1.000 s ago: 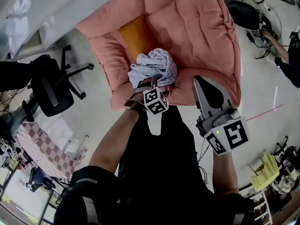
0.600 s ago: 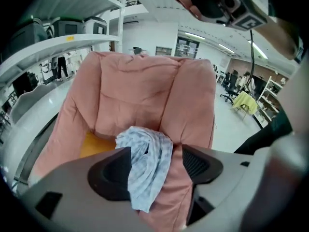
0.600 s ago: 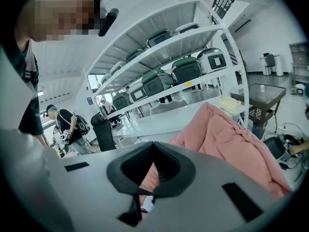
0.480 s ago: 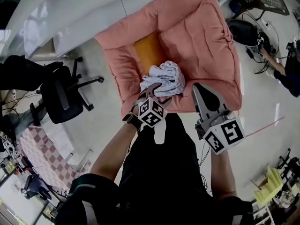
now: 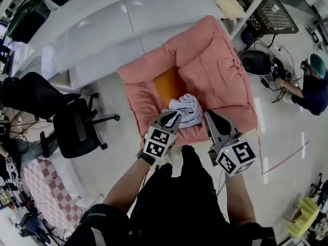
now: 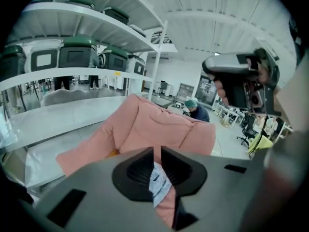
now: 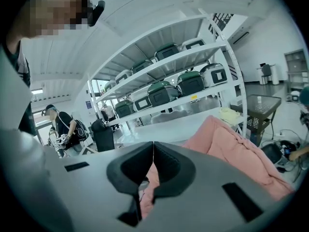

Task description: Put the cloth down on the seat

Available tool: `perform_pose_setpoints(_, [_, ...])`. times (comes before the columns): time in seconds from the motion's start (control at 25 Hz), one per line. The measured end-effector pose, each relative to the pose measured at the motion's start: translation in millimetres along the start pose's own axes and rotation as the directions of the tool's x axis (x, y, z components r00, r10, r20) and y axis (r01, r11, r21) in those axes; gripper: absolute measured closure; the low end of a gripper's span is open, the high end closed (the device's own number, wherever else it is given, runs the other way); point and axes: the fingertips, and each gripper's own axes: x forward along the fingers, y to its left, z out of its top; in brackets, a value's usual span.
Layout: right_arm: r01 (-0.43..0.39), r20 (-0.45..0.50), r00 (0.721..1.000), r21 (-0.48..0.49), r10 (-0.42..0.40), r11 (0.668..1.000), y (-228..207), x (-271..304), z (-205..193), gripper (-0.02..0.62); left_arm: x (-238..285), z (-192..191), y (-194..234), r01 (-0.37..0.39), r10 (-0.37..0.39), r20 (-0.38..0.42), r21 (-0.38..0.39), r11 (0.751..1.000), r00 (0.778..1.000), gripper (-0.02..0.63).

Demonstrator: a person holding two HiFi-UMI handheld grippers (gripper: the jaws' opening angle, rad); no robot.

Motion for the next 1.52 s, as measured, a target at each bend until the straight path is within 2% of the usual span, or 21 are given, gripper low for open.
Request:
perform_pose_setpoints(0.2, [0.022, 0.017, 1.0, -0.035, -0.021, 0.999, 20.7, -5.1, 11.4, 0.591, -41.4, 34.2, 4.4, -0.017, 0.02, 0.095, -0.036, 0.999, 0.995, 0.596])
perform_pose_setpoints(0.64, [0.07, 0.079, 0.995, -0.099, -0.063, 0.993, 58.7, -11.4, 42.2, 0.591, -138.1, 106.2, 18.0, -0.037, 0.057, 0.28, -0.075, 0.997, 0.958, 0.6])
perform_pose_setpoints(0.8, [0.084, 0.128, 0.989, -0.119, -0.069, 0.989, 71.0, -20.0, 64.7, 0.591, -176.6, 132.6, 17.2, -0.045, 0.067, 0.347, -0.072, 0.996, 0.935, 0.6])
perform_pose_setpoints(1.0, [0.065, 0.184, 0.982, -0.146, -0.037, 0.987, 99.1, -27.4, 90.4, 0.591, -217.2, 155.0, 20.6, -0.048, 0.072, 0.41, -0.069, 0.996, 0.909, 0.6])
perform_pose_setpoints(1.24, [0.047, 0.22, 0.975, -0.176, -0.007, 0.983, 122.3, -35.0, 109.0, 0.591, -255.0, 172.5, 19.2, -0.049, 0.082, 0.475, -0.081, 0.995, 0.876, 0.6])
perform_pose_setpoints(1.52, [0.06, 0.268, 0.963, -0.226, 0.003, 0.972, 142.9, -40.7, 133.9, 0.591, -298.1, 192.1, 28.5, -0.092, 0.115, 0.551, -0.069, 0.993, 0.827, 0.6])
